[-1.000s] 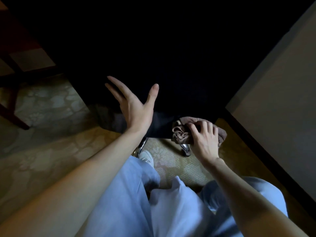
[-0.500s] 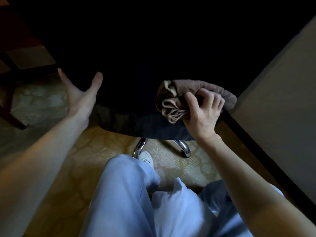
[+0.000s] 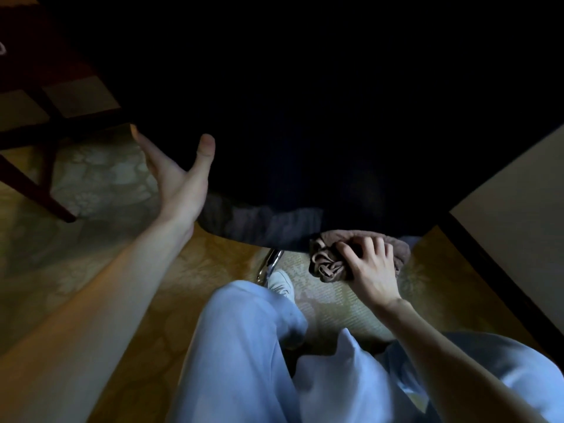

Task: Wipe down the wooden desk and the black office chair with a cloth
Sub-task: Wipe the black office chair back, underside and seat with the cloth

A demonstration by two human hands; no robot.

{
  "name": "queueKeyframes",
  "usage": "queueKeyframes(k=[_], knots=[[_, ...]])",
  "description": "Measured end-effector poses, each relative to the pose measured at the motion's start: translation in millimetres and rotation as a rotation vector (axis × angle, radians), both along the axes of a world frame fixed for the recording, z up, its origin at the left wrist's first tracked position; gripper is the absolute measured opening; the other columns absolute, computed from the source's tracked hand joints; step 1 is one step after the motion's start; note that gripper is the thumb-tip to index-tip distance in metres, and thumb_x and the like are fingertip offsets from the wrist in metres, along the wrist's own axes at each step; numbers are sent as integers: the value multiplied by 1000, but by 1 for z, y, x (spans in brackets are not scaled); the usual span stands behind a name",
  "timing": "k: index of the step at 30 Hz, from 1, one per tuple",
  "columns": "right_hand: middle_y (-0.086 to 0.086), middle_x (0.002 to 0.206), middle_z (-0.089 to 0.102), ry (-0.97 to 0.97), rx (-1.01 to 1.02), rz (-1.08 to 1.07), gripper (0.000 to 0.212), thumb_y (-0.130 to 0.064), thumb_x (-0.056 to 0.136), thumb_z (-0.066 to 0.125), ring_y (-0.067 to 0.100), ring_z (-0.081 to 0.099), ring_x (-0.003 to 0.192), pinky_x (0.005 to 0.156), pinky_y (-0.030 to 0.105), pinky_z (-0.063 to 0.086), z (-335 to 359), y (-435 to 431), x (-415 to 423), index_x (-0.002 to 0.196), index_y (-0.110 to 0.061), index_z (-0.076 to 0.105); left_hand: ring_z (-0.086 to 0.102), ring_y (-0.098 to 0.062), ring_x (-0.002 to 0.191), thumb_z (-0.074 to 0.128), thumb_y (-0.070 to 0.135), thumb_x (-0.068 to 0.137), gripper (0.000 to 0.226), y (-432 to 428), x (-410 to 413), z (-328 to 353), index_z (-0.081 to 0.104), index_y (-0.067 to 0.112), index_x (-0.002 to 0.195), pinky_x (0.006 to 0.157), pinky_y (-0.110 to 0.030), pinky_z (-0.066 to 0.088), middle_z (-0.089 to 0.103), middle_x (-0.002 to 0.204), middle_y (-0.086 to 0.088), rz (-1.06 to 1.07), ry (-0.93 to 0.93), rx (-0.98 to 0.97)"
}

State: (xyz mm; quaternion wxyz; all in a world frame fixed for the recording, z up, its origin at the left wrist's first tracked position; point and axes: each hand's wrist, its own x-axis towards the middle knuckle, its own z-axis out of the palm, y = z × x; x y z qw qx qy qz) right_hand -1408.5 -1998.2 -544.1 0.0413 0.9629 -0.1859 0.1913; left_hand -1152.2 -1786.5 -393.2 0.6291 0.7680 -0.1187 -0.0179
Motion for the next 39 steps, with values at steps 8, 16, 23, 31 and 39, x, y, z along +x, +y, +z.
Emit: queueKeyframes(k=[8, 16, 23, 31, 39], knots=[[14, 118, 42, -604, -116, 143, 37, -33, 92, 69, 35, 47, 99, 82, 50, 42, 117, 11, 10, 125, -22, 55, 16, -17, 155, 75, 62, 84, 117, 5, -5, 4, -4, 30, 164, 123, -34, 25, 9, 171, -1, 18, 23, -54], [9, 117, 38, -659, -149, 43, 48, -21, 81, 76, 31, 41, 101, 84, 47, 39, 147, 25, 57, 123, -24, 52, 32, -16, 145, 85, 52, 78, 115, 7, -16, 13, 9, 27, 161, 114, -27, 32, 29, 161, 1, 46, 51, -83], [18, 99, 55, -282, -161, 137, 53, -18, 72, 85, 32, 43, 89, 79, 45, 36, 45, 18, 54, 119, -21, 61, 27, -12, 145, 84, 56, 76, 121, -5, -26, 6, 5, 24, 162, 102, -8, 30, 21, 165, -1, 88, 34, -116], [12, 99, 46, -26, -48, 90, 61, -14, 66, 85, 32, 44, 89, 77, 45, 38, 5, 22, 41, 121, -21, 58, 39, -16, 139, 80, 78, 55, 129, -3, -26, 1, 14, 30, 155, 102, -22, 39, 33, 155, 4, 123, 8, -84], [14, 111, 45, -531, 22, 128, 57, -19, 71, 86, 32, 42, 95, 80, 45, 37, 110, 51, 34, 121, -22, 58, 34, -22, 143, 76, 81, 53, 129, -6, -43, 4, 20, 24, 154, 119, -44, 35, 36, 153, -1, 159, 5, -40]])
